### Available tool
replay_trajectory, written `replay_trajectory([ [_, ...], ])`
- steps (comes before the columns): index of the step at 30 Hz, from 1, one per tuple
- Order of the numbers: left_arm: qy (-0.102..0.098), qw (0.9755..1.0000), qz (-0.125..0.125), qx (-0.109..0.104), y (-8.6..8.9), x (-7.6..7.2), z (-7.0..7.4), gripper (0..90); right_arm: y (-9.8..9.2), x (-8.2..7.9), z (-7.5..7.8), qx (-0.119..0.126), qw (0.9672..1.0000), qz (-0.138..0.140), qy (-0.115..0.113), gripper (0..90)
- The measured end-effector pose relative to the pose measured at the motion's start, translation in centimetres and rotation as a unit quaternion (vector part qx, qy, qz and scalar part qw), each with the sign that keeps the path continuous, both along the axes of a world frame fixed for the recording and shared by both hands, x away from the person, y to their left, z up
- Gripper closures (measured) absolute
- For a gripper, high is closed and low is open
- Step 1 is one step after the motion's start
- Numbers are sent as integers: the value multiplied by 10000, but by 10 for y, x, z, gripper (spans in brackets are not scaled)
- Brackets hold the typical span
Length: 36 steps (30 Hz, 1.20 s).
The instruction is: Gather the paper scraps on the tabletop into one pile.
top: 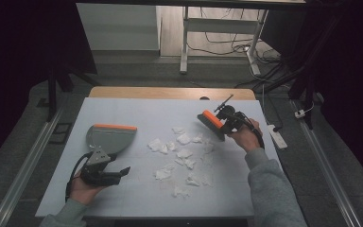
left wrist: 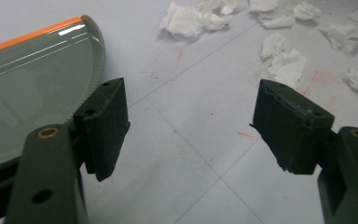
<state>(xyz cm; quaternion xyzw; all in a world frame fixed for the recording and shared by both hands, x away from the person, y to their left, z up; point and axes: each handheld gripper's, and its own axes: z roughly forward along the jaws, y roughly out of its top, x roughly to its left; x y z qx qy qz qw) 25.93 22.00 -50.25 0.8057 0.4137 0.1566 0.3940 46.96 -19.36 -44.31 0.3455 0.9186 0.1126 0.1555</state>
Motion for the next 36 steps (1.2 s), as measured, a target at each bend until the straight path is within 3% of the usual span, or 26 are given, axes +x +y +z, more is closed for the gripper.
replay_trajectory([
  [5,17,10000,1,-6,0,0,-1,273,16,-9,-4,-228,9990,379,50,711],
  [9,18,10000,5,-11,0,0,-1,273,24,-21,-3,-277,9973,657,149,712],
  [13,14,10000,3,-19,0,0,0,273,31,-37,-1,-94,9944,974,393,712],
  [17,20,10000,3,-22,0,0,0,273,38,-56,1,132,9885,1389,588,712],
  [20,21,10000,12,-14,0,0,0,273,40,-63,13,238,9888,1444,299,711],
  [24,18,10000,21,-16,0,0,0,273,36,-56,31,410,9910,1274,-3,711],
  [27,11,10000,25,-28,0,0,0,274,34,-47,36,455,9923,1139,-157,710],
  [36,36,10000,41,-57,2,2,-1,275,52,-5,20,230,9948,975,-178,711],
])
